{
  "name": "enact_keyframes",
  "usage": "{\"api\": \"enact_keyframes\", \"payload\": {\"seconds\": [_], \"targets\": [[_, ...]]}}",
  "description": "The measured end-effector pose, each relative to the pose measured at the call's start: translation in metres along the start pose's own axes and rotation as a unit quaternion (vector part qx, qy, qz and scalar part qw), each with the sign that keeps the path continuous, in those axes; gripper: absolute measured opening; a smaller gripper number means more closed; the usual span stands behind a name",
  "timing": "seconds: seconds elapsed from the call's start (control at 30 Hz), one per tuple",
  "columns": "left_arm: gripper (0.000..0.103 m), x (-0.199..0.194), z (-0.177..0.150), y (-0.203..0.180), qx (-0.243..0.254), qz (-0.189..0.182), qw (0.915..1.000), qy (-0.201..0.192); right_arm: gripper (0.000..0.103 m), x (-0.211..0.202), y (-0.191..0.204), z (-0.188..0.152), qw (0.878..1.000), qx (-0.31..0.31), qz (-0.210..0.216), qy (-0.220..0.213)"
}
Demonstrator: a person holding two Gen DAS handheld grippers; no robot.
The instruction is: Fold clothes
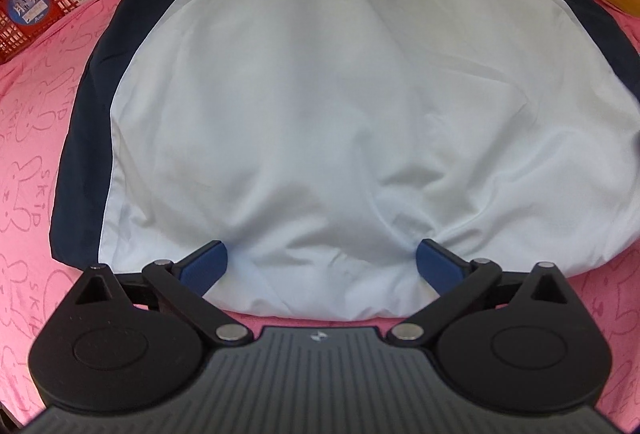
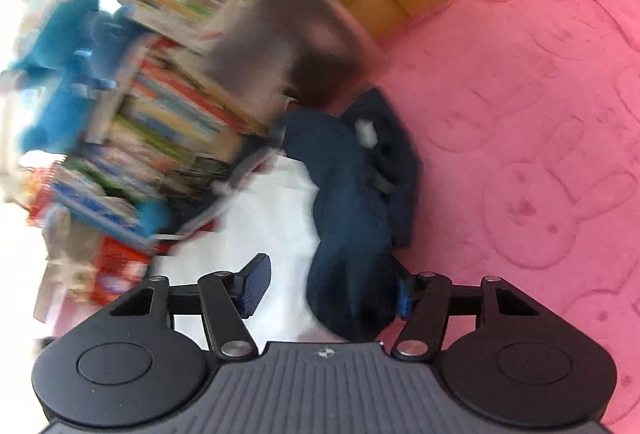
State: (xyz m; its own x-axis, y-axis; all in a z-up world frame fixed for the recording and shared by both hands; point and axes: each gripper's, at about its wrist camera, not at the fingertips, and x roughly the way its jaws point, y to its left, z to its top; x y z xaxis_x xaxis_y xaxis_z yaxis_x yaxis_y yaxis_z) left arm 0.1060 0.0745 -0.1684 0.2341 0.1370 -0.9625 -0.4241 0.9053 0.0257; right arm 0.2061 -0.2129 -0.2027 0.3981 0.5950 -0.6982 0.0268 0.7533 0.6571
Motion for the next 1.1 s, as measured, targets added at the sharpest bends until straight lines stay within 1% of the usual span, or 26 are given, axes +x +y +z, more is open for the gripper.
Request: {"api": "enact_keyframes", "payload": {"seconds": [0.03,0.07,0.1,0.13,0.2,0.23,0.27,0.3,0.33,0.4,0.43,0.47,0.53,0.63,0.7,0.73,0.8,0.83,0.87,0.9,0.93,0.97,1.0,1.03,1.07,1.1], "targets": [[0.103,0.0,-0.001,0.001,0.0,-0.003,1.0,-0.001,0.037,0.001,0.002,0.002,1.0,0.004,0.0,-0.002],[0.103,0.0,-0.002,0.002,-0.001,-0.006,1.0,-0.002,0.034,0.0,0.006,0.004,1.0,0.002,0.005,-0.006],[0.103,0.001,-0.003,0.003,-0.001,-0.009,1.0,-0.003,0.029,-0.002,0.011,0.006,1.0,0.001,0.009,-0.011],[0.103,0.001,-0.004,0.004,-0.003,-0.011,0.9999,-0.005,0.023,-0.006,0.026,0.007,0.999,-0.038,0.003,-0.021],[0.103,0.0,-0.007,0.007,-0.007,-0.015,0.9998,-0.009,0.017,-0.005,0.058,0.006,0.992,-0.117,-0.029,-0.027],[0.102,-0.001,-0.008,0.009,-0.011,-0.013,0.9998,-0.007,0.016,-0.004,0.072,0.005,0.988,-0.144,-0.039,-0.03],[0.097,-0.005,-0.008,0.013,-0.017,-0.006,0.9998,-0.001,0.015,-0.003,0.086,0.004,0.984,-0.168,-0.047,-0.032],[0.087,-0.012,-0.009,0.021,-0.028,-0.005,0.9996,-0.003,0.015,-0.002,0.1,0.002,0.979,-0.191,-0.054,-0.035],[0.087,-0.023,-0.012,0.033,-0.044,-0.011,0.9989,-0.015,0.014,-0.006,0.119,-0.002,0.973,-0.224,-0.045,-0.042],[0.088,-0.044,-0.018,0.06,-0.077,-0.021,0.9961,-0.039,0.014,-0.016,0.16,-0.017,0.955,-0.292,-0.017,-0.057],[0.089,-0.054,-0.023,0.078,-0.093,-0.019,0.9943,-0.05,0.014,-0.018,0.183,-0.029,0.944,-0.324,0.002,-0.059],[0.089,-0.062,-0.029,0.097,-0.107,-0.009,0.9925,-0.059,0.014,-0.019,0.206,-0.042,0.933,-0.354,0.022,-0.061],[0.089,-0.073,-0.039,0.134,-0.128,0.016,0.9892,-0.07,0.014,-0.014,0.244,-0.067,0.915,-0.397,0.057,-0.054],[0.091,-0.078,-0.054,0.185,-0.156,0.049,0.9834,-0.078,0.014,0.017,0.293,-0.121,0.877,-0.472,0.086,-0.032],[0.091,-0.078,-0.064,0.22,-0.175,0.065,0.9798,-0.073,0.014,0.051,0.315,-0.157,0.856,-0.511,0.083,-0.007],[0.091,-0.079,-0.072,0.238,-0.183,0.071,0.9781,-0.067,0.014,0.069,0.32,-0.174,0.848,-0.525,0.075,0.008],[0.091,-0.074,-0.085,0.259,-0.2,0.073,0.9757,-0.052,0.014,0.108,0.321,-0.209,0.83,-0.555,0.04,0.04],[0.091,-0.073,-0.091,0.267,-0.205,0.069,0.9753,-0.046,0.015,0.122,0.319,-0.227,0.812,-0.582,0.017,0.043],[0.091,-0.07,-0.096,0.274,-0.207,0.064,0.9754,-0.041,0.016,0.135,0.317,-0.245,0.79,-0.611,-0.007,0.043],[0.091,-0.066,-0.099,0.279,-0.207,0.057,0.976,-0.038,0.017,0.138,0.316,-0.257,0.776,-0.629,-0.02,0.036],[0.091,-0.062,-0.101,0.284,-0.207,0.051,0.9765,-0.034,0.023,0.139,0.316,-0.267,0.764,-0.644,-0.031,0.028],[0.091,-0.059,-0.103,0.288,-0.207,0.046,0.9768,-0.031,0.028,0.137,0.316,-0.274,0.756,-0.653,-0.033,0.021],[0.091,-0.056,-0.103,0.291,-0.208,0.043,0.9769,-0.028,0.044,0.134,0.316,-0.28,0.751,-0.66,-0.033,0.015],[0.091,-0.053,-0.102,0.292,-0.208,0.039,0.9769,-0.025,0.068,0.131,0.316,-0.285,0.744,-0.667,-0.039,0.005],[0.091,-0.051,-0.102,0.293,-0.209,0.035,0.9769,-0.026,0.076,0.126,0.314,-0.291,0.734,-0.677,-0.051,-0.015],[0.091,-0.048,-0.1,0.295,-0.209,0.031,0.977,-0.027,0.077,0.121,0.311,-0.296,0.724,-0.686,-0.065,-0.038]]}}
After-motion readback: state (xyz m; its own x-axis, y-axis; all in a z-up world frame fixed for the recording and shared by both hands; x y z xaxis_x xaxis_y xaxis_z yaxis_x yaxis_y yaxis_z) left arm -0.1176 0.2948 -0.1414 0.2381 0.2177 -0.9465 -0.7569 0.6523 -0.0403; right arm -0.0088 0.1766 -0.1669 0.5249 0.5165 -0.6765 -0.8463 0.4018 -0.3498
